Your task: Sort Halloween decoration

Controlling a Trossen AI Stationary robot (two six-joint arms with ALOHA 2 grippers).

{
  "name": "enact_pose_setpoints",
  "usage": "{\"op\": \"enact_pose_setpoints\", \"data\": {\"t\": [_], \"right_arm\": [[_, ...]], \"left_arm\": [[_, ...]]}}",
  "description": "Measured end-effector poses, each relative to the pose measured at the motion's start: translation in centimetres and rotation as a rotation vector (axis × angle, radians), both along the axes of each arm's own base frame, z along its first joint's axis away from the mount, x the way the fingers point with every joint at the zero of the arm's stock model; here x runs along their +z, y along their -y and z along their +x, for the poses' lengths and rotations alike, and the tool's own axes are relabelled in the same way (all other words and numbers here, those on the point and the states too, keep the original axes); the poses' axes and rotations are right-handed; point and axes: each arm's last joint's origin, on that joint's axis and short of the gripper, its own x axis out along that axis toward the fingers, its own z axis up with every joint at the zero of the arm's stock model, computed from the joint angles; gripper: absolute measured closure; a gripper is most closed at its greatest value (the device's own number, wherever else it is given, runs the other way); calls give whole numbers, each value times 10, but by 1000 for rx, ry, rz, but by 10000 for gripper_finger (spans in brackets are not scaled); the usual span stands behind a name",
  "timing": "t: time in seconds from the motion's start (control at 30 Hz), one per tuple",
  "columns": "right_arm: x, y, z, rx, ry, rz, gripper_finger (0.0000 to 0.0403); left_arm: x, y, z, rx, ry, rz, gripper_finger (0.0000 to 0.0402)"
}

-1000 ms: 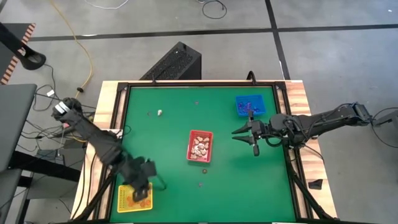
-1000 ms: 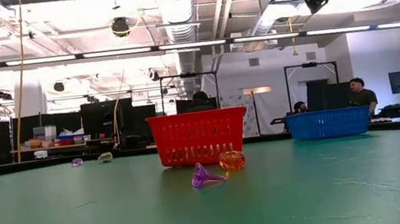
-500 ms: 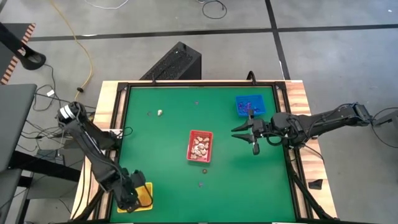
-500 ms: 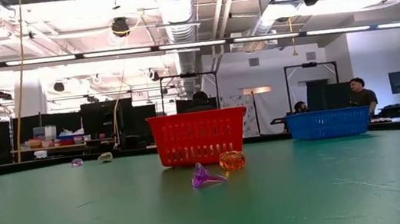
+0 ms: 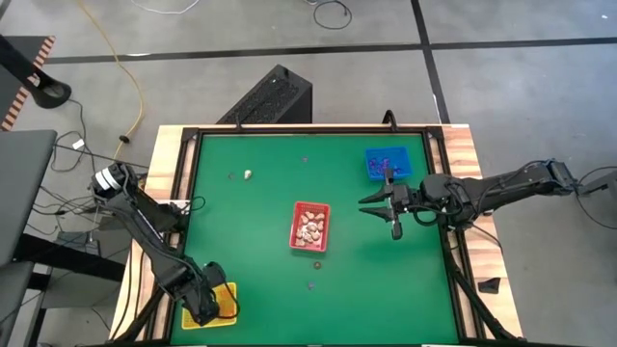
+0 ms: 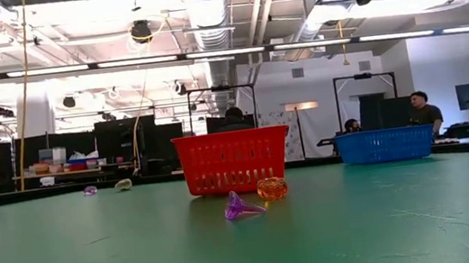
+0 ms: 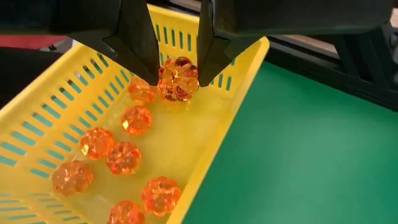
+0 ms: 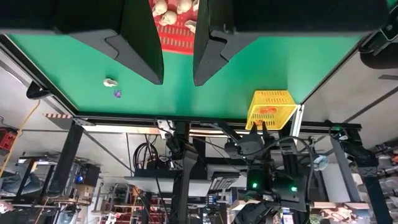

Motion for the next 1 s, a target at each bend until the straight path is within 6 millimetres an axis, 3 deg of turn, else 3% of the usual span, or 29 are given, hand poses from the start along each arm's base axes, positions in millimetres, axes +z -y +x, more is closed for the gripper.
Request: {"op": "enact_pose_setpoints", "data": {"t": [0.27, 0.6, 0.73, 0.87, 1.0], "right_arm": [[0, 0, 0, 0, 0, 0, 284], [0, 0, 0, 0, 0, 0, 284], [0, 0, 0, 0, 0, -4, 284], [0, 0, 0, 0, 1, -4, 284], [1, 0, 0, -4, 10, -3, 284]], "left_arm": [[0, -2, 1, -7, -24, -8, 310], [0, -5, 5, -97, -12, -33, 224], [12, -9, 23, -166, 139, -19, 217], [39, -18, 51, -278, 324, -14, 222], [68, -39, 83, -421, 618, 259, 229]]}}
